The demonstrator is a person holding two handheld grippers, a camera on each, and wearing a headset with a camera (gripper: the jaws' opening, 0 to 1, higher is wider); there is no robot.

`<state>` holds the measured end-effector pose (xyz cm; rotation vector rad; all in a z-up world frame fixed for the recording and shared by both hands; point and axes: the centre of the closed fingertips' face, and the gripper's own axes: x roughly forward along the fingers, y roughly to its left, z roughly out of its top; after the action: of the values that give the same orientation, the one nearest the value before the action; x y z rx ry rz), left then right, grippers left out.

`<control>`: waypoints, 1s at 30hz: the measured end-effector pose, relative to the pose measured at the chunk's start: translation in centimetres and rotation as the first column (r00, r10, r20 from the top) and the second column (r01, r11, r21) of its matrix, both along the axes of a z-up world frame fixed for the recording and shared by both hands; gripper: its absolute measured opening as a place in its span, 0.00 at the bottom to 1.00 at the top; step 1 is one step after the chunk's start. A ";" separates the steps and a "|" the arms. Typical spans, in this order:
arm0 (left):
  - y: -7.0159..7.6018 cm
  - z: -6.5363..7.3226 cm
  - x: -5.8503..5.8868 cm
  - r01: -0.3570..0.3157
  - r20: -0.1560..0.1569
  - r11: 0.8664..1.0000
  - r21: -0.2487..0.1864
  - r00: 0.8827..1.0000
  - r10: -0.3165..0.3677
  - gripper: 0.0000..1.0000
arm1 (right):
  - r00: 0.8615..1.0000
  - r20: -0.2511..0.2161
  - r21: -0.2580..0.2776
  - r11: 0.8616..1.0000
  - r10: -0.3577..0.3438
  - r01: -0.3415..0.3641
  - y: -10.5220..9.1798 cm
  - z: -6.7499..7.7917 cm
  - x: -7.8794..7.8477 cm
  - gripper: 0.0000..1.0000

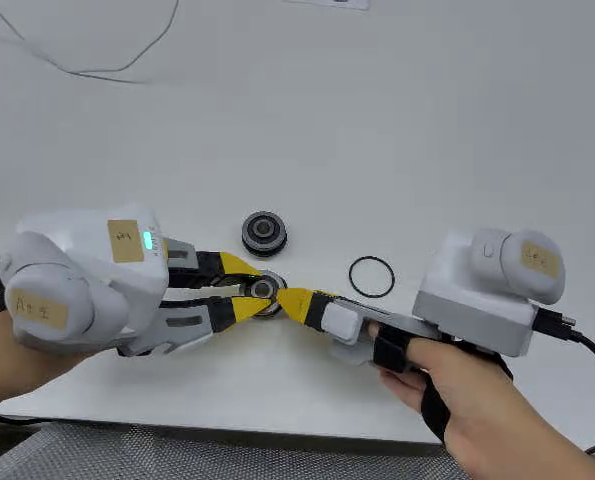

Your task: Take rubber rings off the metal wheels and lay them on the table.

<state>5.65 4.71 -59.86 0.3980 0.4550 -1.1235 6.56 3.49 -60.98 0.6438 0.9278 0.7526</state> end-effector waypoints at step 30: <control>0.3 -0.3 0.2 0.006 0.026 1.000 0.019 1.000 -0.007 0.12 | 0.999 0.020 -0.091 0.995 0.045 -0.043 0.2 0.6 -0.2 0.00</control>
<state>5.86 4.98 -60.13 0.4306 0.4420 -1.1199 6.39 3.73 -60.38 0.5358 0.9530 0.7515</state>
